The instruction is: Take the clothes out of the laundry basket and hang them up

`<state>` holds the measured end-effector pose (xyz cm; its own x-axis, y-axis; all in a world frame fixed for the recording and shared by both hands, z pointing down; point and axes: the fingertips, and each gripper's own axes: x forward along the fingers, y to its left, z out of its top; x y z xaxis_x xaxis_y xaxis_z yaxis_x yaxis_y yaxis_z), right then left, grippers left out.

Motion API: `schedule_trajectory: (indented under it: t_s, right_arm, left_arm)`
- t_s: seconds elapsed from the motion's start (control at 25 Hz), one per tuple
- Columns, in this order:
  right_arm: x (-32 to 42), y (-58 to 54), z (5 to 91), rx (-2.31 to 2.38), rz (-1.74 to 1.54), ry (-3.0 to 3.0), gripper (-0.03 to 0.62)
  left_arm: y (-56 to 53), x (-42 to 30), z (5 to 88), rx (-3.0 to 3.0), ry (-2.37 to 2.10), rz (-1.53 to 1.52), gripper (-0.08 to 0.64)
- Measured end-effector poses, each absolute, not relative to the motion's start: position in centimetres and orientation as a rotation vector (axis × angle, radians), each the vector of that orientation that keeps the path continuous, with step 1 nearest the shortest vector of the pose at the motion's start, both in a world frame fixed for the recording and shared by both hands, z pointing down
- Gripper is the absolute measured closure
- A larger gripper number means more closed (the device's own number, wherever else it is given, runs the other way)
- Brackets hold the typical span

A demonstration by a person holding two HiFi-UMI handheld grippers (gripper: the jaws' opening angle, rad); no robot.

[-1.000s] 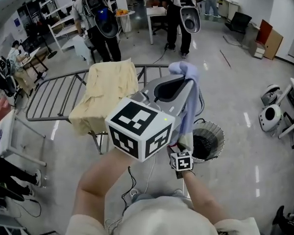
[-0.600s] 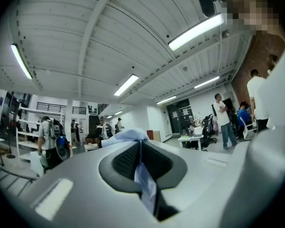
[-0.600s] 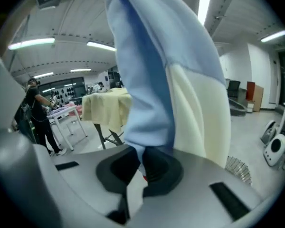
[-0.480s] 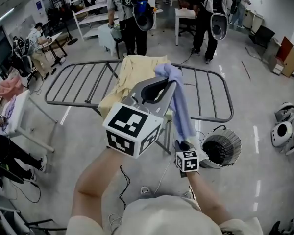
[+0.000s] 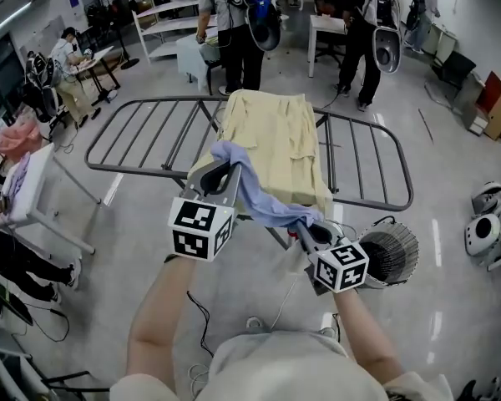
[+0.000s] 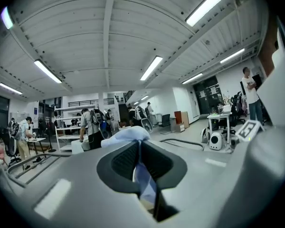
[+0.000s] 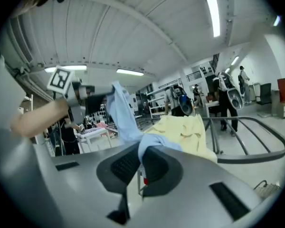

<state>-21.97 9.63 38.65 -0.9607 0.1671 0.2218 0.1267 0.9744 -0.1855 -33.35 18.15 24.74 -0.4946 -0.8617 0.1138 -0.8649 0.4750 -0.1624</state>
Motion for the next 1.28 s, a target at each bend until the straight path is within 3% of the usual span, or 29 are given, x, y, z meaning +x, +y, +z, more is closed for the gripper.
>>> schedule_trajectory:
  t_s: [0.12, 0.24, 0.36, 0.68, 0.88, 1.04, 1.12, 1.28]
  right_arm:
    - [-23.1, 11.0, 34.6, -0.302, 0.264, -2.942, 0.588]
    - [-24.1, 12.5, 31.1, -0.401, 0.299, -2.979, 0.588]
    - [-24.8, 14.3, 28.3, -0.503, 0.322, -2.980, 0.588]
    - [-27.6, 19.7, 24.4, -0.677, 0.318, -2.972, 0.588]
    - [-29.8, 22.8, 24.8, -0.748, 0.287, -2.935, 0.588]
    - [-30.5, 24.9, 26.0, -0.805, 0.311, -2.881, 0.588]
    - [-30.6, 26.0, 26.5, -0.837, 0.315, -2.858, 0.588]
    - [-30.2, 27.9, 27.5, -0.897, 0.319, -2.808, 0.588]
  left_arm:
    - [19.3, -34.1, 28.2, 1.581, -2.603, 0.296, 0.528]
    - [20.2, -33.9, 31.6, 1.622, -2.495, 0.270, 0.335]
    - [21.7, -34.1, 34.1, 1.613, -2.438, 0.255, 0.242]
    - [25.9, -30.5, 35.6, 1.714, -2.343, 0.099, 0.236]
    - [26.7, -27.0, 34.5, 1.827, -2.308, 0.036, 0.420]
    - [26.7, -26.3, 34.0, 1.852, -2.293, 0.055, 0.423]
    - [27.1, -27.6, 34.6, 1.760, -2.350, 0.086, 0.363]
    - [28.9, -30.2, 35.2, 1.592, -2.490, 0.164, 0.342]
